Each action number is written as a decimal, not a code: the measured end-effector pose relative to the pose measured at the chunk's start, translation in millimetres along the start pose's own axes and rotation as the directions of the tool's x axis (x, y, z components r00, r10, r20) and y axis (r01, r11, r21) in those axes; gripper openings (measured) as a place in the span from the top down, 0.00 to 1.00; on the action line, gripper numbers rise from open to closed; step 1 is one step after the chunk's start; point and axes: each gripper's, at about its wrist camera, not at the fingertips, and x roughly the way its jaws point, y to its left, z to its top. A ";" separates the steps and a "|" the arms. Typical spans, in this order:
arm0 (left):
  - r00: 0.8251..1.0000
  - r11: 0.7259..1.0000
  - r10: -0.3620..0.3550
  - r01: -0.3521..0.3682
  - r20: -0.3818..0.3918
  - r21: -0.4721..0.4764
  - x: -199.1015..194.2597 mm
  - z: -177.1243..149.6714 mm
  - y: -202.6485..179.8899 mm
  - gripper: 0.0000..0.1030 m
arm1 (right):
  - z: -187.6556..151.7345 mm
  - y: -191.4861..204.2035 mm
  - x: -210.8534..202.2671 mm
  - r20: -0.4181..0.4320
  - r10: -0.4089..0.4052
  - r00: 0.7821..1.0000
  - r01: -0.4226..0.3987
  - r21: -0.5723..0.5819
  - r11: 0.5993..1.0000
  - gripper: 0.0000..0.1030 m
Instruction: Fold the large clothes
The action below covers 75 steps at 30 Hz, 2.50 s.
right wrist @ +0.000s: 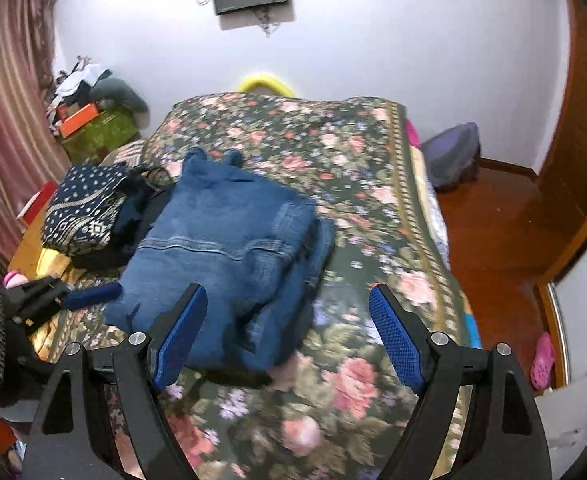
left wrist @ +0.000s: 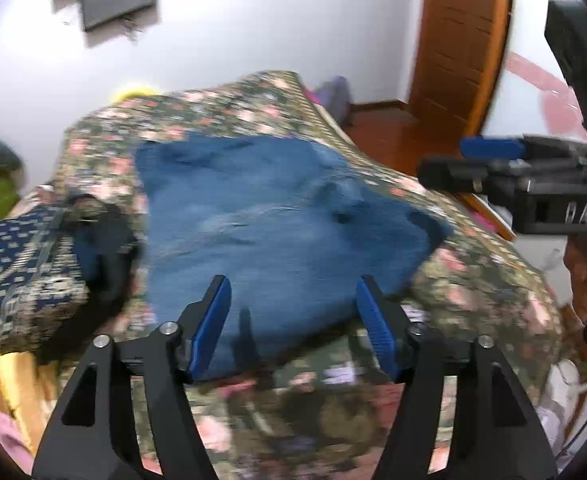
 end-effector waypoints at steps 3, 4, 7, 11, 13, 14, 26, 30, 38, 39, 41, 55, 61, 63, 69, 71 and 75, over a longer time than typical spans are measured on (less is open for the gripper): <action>0.997 0.997 0.079 -0.078 0.010 -0.023 -0.8 0.6 20.2 0.27 | -3.9 14.9 12.6 -0.021 -0.013 1.000 0.013 -0.029 1.000 0.22; 0.995 0.994 0.102 -0.101 0.008 -0.034 0.7 -0.7 26.6 0.25 | -6.9 19.3 16.1 -0.022 -0.017 1.000 0.016 -0.041 0.999 0.22; 0.992 0.989 0.127 -0.127 -0.009 -0.082 9.2 -7.7 43.4 0.21 | -16.0 22.4 23.7 -0.043 -0.027 0.999 0.025 -0.050 0.998 0.22; 0.989 0.985 0.118 -0.128 -0.084 -0.119 36.7 -22.8 54.0 0.21 | -26.3 10.7 36.2 -0.092 -0.087 0.992 0.082 -0.050 0.995 0.22; 0.989 0.986 0.100 -0.114 -0.113 -0.124 47.6 -33.8 53.3 0.20 | -30.8 2.2 40.5 -0.124 -0.058 0.991 0.056 -0.026 0.998 0.22; 0.989 0.986 0.096 -0.110 -0.114 -0.125 49.8 -37.3 52.6 0.20 | -33.1 -3.5 42.0 -0.138 -0.033 0.990 0.033 0.001 0.999 0.22; 0.987 0.984 0.161 -0.159 0.023 -0.079 8.8 -8.7 72.6 0.08 | 3.5 -2.8 28.0 -0.051 -0.089 0.995 0.085 -0.064 0.994 0.22; 0.980 0.974 0.192 -0.184 0.050 -0.131 14.3 6.9 98.4 0.01 | 18.5 -10.0 42.4 -0.064 -0.058 0.996 0.057 -0.025 0.998 0.22; 0.991 0.939 -0.054 0.009 -0.121 -0.345 92.6 5.3 163.0 0.01 | 13.5 -30.1 105.8 -0.246 0.182 0.952 -0.140 0.177 0.974 0.22; 0.985 0.926 -0.101 0.041 -0.143 -0.375 101.9 2.2 167.1 0.01 | 10.6 -32.9 112.5 -0.265 0.193 0.945 -0.143 0.195 0.970 0.22; 0.957 0.889 -0.219 0.114 -0.192 -0.444 125.3 -5.1 175.9 0.01 | 5.6 -39.8 123.6 -0.289 0.234 0.928 -0.169 0.233 0.958 0.22; 0.833 0.724 -0.536 0.369 -0.139 -0.583 187.6 4.9 171.0 0.02 | 25.5 -38.2 152.9 -0.320 0.317 0.893 -0.241 0.256 0.936 0.13; 0.842 0.711 -0.525 0.352 -0.126 -0.609 180.9 6.5 166.5 0.27 | 26.0 -36.7 150.2 -0.343 0.327 0.881 -0.245 0.261 0.934 0.29; 0.851 0.722 -0.510 0.345 -0.126 -0.600 171.5 8.2 164.1 0.38 | 26.3 -38.0 145.4 -0.341 0.337 0.878 -0.250 0.273 0.929 0.39; 0.878 0.778 -0.467 0.352 -0.104 -0.520 120.7 27.0 156.6 0.62 | 35.9 -28.5 123.0 -0.322 0.388 0.864 -0.283 0.327 0.902 0.69; 0.896 0.806 -0.436 0.347 -0.083 -0.479 94.4 34.3 152.6 0.63 | 43.5 -15.0 108.7 -0.309 0.380 0.872 -0.287 0.306 0.908 0.71; 0.928 0.842 -0.374 0.335 -0.009 -0.424 37.5 46.2 168.0 0.64 | 63.5 15.5 83.5 -0.256 0.383 0.888 -0.325 0.242 0.914 0.72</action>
